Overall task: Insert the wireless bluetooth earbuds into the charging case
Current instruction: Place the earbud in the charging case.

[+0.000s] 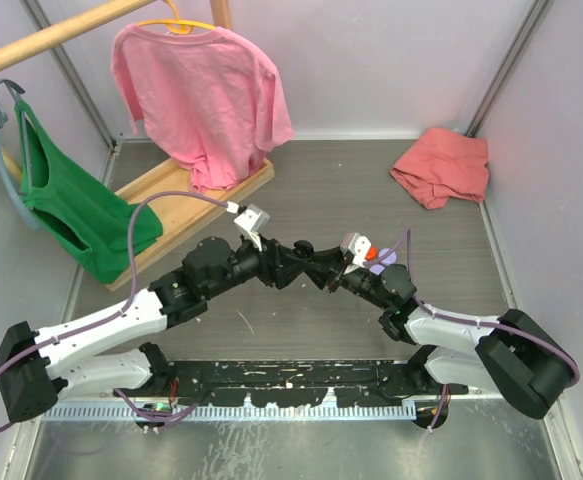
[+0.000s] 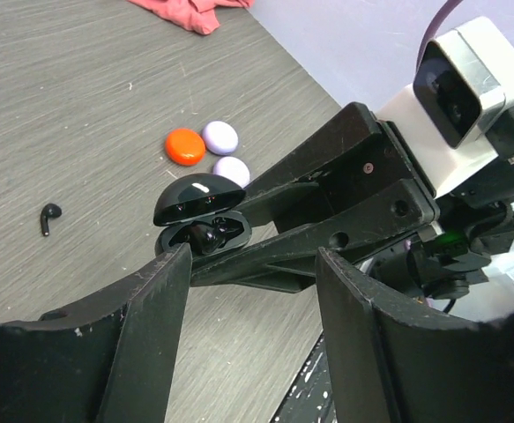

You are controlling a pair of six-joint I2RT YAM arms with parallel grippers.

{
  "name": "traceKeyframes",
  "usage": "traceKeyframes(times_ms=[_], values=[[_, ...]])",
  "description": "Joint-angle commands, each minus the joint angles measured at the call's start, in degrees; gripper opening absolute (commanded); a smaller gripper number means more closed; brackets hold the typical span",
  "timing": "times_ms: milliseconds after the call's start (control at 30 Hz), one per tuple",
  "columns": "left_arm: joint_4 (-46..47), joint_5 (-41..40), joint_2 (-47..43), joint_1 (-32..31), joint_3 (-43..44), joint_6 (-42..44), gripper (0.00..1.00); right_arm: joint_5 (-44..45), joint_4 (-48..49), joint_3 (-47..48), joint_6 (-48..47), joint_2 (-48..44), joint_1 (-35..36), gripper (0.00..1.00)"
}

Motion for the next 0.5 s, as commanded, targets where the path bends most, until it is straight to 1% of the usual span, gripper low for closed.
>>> traceKeyframes(times_ms=[0,233,467], values=[[-0.4,7.4,-0.2,2.6,3.5,-2.4,0.6,-0.3,3.3,0.4,-0.2,-1.5,-0.1,0.03],[-1.1,10.8,0.8,5.0,4.4,-4.0,0.61,-1.3,2.6,0.7,0.0,-1.4,-0.1,0.03],[-1.4,12.4,3.0,5.4,6.0,-4.5,0.61,-1.9,2.3,1.0,0.2,-1.3,-0.1,0.03]])
